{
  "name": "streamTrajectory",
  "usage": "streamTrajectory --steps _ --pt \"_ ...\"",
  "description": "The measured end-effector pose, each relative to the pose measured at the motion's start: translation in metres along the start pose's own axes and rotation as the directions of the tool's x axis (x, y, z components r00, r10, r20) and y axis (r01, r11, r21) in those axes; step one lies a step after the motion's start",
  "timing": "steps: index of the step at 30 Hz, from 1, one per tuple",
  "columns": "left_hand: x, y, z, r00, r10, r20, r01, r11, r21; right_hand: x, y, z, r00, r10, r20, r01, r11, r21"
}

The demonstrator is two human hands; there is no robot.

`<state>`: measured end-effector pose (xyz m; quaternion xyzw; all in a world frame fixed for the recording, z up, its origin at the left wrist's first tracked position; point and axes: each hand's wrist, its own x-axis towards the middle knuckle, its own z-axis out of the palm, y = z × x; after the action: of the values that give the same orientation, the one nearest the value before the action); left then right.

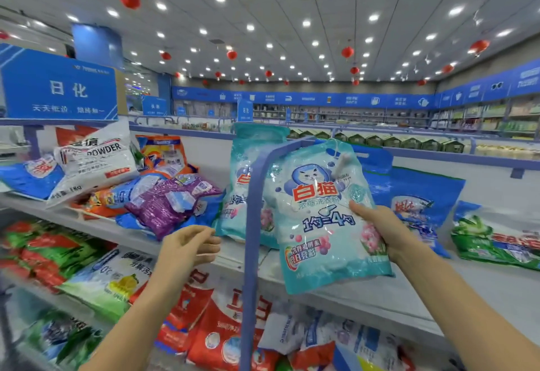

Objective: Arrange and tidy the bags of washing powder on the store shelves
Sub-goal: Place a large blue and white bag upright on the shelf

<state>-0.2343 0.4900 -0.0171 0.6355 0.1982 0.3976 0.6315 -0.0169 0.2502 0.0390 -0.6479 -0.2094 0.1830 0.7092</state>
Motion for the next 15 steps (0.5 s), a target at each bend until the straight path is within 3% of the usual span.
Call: streamTrajectory --steps 7,13,15 --pt "0.108 -0.012 -0.015 0.978 -0.039 0.204 0.03 0.998 0.046 0.061 0.025 0.071 0.988 -0.066 -0.136 0.089 0.981 0.17" --pt "0.163 -0.028 0.005 0.935 -0.051 0.351 0.034 0.998 0.053 0.085 0.05 0.129 0.973 -0.111 -0.203 0.153 0.967 0.204" --pt "0.168 -0.033 0.006 0.928 -0.044 0.37 0.038 0.999 0.022 0.089 0.062 0.151 0.945 -0.128 -0.302 0.163 0.982 0.093"
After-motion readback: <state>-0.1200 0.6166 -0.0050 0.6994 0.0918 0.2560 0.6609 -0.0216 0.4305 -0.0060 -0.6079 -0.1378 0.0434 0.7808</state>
